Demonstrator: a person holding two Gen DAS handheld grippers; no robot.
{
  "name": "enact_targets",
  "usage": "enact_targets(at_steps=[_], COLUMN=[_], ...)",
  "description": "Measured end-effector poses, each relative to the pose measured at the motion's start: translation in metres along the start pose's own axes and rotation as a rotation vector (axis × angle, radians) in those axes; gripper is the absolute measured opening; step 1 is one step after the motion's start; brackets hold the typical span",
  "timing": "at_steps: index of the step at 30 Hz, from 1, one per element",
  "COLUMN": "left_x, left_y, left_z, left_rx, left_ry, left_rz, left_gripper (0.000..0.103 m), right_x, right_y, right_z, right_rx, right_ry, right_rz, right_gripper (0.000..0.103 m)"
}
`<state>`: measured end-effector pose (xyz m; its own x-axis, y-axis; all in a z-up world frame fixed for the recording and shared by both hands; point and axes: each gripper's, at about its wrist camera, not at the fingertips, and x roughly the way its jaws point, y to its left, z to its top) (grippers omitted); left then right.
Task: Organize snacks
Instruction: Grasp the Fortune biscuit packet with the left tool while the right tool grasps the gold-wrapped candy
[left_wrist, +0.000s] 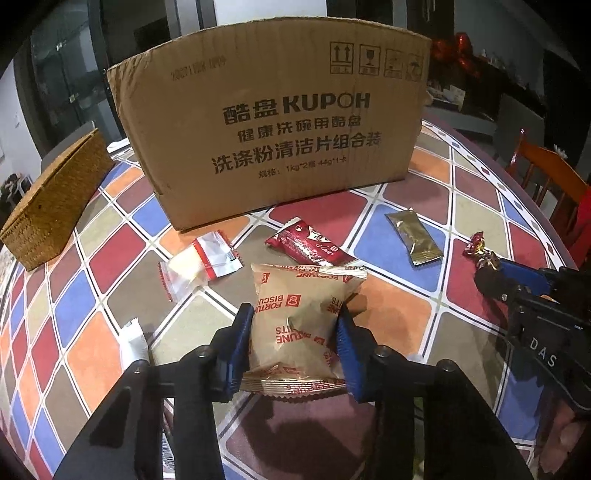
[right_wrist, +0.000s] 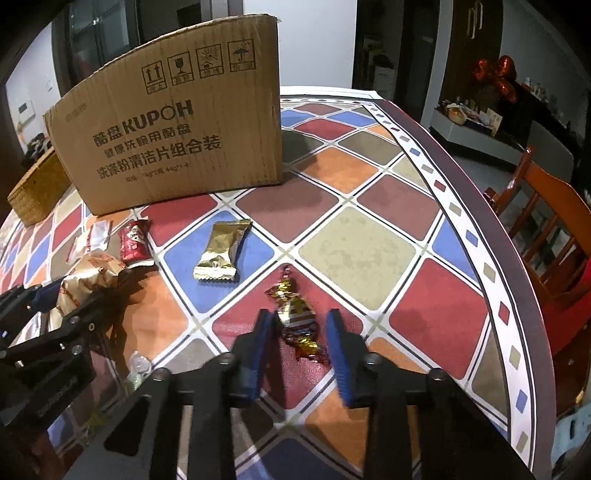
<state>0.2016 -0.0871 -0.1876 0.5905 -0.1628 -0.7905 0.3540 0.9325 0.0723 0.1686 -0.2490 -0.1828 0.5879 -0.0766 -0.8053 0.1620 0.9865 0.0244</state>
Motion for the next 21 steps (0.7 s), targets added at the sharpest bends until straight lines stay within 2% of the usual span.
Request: enact_targets(at_steps=[21], left_x=[-0.025], left_y=[0.001], left_z=[0.006], left_rx=[-0.007], left_ry=[-0.041], left_rz=[0.009], left_gripper=[0.04], right_x=[-0.019], right_y=[0.001], right_z=[0.005], right_rx=[-0.007], right_ry=[-0.019], right_rz=[0.014], right_gripper=[0.024])
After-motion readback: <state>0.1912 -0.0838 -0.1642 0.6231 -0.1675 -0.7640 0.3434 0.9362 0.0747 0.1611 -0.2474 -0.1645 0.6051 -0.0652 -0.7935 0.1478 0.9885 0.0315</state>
